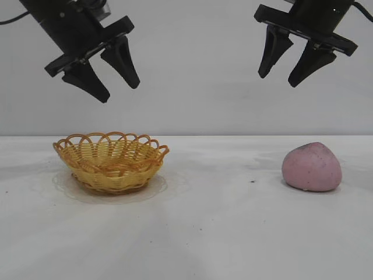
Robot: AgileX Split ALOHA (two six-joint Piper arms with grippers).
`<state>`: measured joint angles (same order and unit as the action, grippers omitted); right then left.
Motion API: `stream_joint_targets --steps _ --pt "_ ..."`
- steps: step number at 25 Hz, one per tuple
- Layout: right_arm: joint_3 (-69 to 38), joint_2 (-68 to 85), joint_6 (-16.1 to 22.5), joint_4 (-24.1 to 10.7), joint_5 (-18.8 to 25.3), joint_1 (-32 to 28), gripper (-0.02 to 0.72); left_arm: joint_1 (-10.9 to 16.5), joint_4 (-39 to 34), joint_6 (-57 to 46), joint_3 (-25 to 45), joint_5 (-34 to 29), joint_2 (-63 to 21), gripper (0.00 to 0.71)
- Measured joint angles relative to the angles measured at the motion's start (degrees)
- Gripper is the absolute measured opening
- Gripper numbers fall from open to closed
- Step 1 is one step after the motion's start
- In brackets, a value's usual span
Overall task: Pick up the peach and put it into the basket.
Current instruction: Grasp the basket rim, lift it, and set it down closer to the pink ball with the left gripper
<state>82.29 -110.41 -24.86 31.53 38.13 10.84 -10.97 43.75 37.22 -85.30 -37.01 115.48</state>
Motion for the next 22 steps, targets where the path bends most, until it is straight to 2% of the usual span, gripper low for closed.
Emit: stream_joint_targets --steps 18,22 --pt "0.00 0.00 0.00 0.00 0.32 0.00 0.430 0.00 -1.93 0.10 0.00 -0.41 -1.02 0.469" --pt "0.00 0.00 0.00 0.00 0.32 0.00 0.430 0.00 -4.86 0.10 0.00 -0.64 -1.02 0.469"
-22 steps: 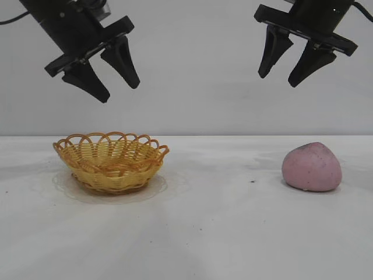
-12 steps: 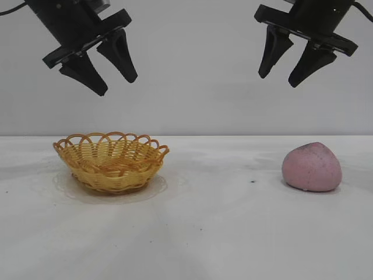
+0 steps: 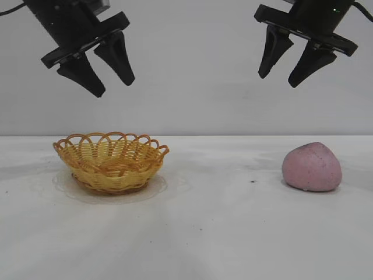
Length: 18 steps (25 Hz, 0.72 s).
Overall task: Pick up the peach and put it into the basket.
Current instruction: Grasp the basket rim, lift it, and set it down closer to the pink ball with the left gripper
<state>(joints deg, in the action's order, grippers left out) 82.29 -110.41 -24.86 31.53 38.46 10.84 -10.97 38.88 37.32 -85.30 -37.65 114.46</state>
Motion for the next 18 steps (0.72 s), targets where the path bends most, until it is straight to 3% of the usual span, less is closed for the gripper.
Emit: stream_joint_targets --steps 10,18 --pt "0.00 0.00 -0.17 0.00 0.49 0.00 0.430 0.00 -15.82 0.90 0.00 -4.80 0.00 0.469" --pt "0.00 0.00 -0.91 0.00 0.83 0.00 0.430 -3.46 -28.63 1.37 -0.02 -6.27 0.73 0.469"
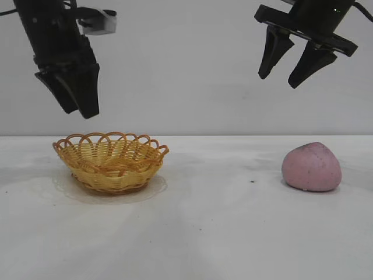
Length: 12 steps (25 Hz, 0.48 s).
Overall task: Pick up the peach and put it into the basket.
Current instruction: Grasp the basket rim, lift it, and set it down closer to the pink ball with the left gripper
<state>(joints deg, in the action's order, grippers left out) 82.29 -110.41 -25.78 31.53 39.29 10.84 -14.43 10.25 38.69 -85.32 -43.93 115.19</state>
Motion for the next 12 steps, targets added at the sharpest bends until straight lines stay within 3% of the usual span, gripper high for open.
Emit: stream_joint_targets --steps 2,6,12 --pt "0.00 0.00 -0.12 0.00 0.11 0.00 0.430 -1.44 -2.49 0.00 0.00 -0.30 2.08 0.469" --pt "0.00 0.00 -0.22 0.00 0.45 0.00 0.430 -1.78 -3.72 -0.10 -2.39 -1.27 5.16 0.469" --pt "0.00 0.00 -0.35 0.00 0.88 0.00 0.430 -1.78 -3.97 -2.42 -13.84 -10.40 11.83 0.469"
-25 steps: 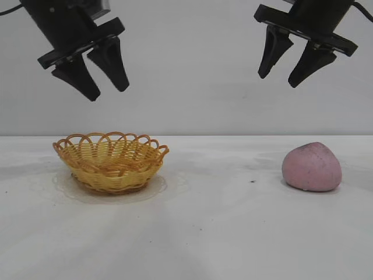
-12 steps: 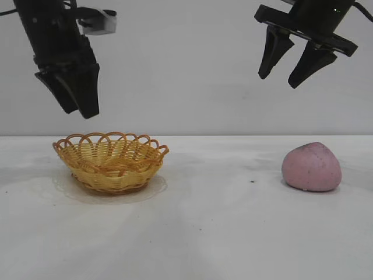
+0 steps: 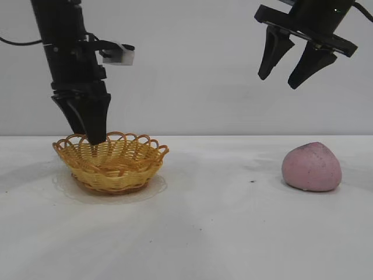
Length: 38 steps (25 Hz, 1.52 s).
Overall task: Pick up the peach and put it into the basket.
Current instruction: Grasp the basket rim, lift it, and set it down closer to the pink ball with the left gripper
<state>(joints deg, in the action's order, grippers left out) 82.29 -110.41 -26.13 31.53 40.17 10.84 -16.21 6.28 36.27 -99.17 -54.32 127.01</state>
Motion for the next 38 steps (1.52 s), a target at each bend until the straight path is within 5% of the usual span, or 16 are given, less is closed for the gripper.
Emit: stream_joint_targets --steps 3,13,20,21,29,33,38 --pt "0.00 0.00 -0.08 0.00 0.13 0.00 0.430 0.00 -0.10 -1.62 -5.45 -6.36 4.04 0.469" --pt "0.00 0.00 -0.08 -0.10 0.89 0.00 0.430 0.00 -0.60 -1.83 -11.96 -12.62 7.90 0.061" --pt "0.00 0.00 -0.12 -0.21 0.89 0.00 0.430 0.00 -0.59 -14.22 -11.94 -16.14 6.44 0.071" --pt "0.00 0.00 -0.12 -0.21 0.89 0.00 0.430 0.00 0.05 -16.57 -11.94 -16.14 5.66 0.000" --pt "0.00 0.00 -0.12 -0.30 0.78 0.00 0.430 -0.13 9.77 -31.06 -11.11 -15.81 -1.99 0.000" --pt "0.00 0.00 -0.12 -0.30 0.27 0.00 0.430 -0.90 11.69 -34.59 -3.37 -14.24 -6.78 0.000" --pt "0.00 0.00 -0.27 -0.30 -0.62 0.00 0.430 -1.39 21.33 -35.61 11.29 -3.33 -11.72 0.000"
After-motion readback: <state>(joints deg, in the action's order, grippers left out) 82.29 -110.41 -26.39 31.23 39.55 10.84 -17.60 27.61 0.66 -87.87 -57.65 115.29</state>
